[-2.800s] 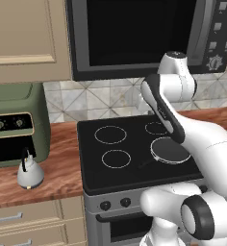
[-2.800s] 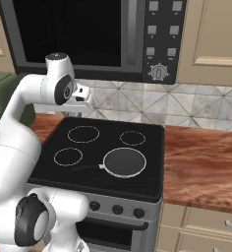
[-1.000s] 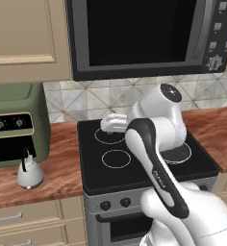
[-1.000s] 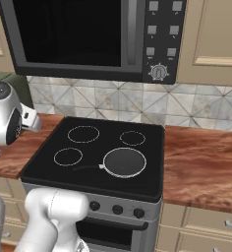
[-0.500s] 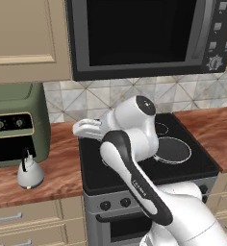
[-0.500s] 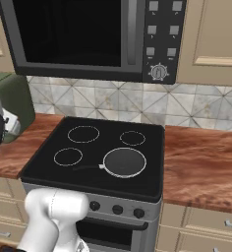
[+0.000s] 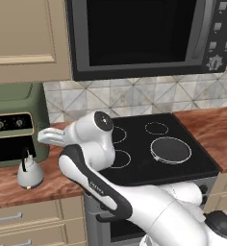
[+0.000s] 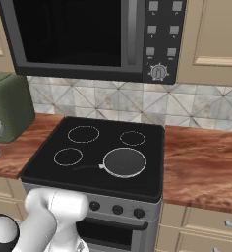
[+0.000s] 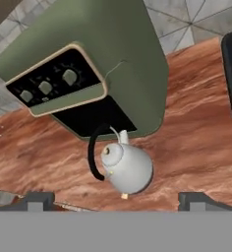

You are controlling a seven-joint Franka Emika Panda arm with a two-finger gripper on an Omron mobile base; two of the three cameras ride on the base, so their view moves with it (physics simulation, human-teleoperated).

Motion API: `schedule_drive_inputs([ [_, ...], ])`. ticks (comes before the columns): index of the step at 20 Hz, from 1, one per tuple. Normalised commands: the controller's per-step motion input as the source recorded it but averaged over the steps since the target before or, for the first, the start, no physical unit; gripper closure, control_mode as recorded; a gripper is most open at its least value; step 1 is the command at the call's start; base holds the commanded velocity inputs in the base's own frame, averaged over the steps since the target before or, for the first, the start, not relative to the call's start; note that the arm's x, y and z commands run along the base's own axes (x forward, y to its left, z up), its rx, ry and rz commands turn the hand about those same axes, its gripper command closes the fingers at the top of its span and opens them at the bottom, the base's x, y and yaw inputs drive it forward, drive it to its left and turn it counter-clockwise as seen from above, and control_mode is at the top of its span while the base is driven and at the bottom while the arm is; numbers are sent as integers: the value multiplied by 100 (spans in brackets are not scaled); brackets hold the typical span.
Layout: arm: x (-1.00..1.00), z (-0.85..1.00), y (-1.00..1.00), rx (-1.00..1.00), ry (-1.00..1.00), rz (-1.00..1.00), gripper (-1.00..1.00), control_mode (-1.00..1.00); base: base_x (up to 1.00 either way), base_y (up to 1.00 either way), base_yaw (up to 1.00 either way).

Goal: Pick the kettle from the counter and place it on a stove burner. Then turn the burner on.

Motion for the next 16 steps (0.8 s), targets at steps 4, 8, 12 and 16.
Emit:
schedule_drive_inputs([
  [4,45,-17,85,1,4,0,-100,-100,0,0,0],
  [8,38,-2,67,-1,5,0,-100,-100,0,0,0],
  [12,24,0,56,-5,18,0,-100,-100,0,0,0],
  [16,16,0,50,-10,21,0,-100,-100,0,0,0],
])
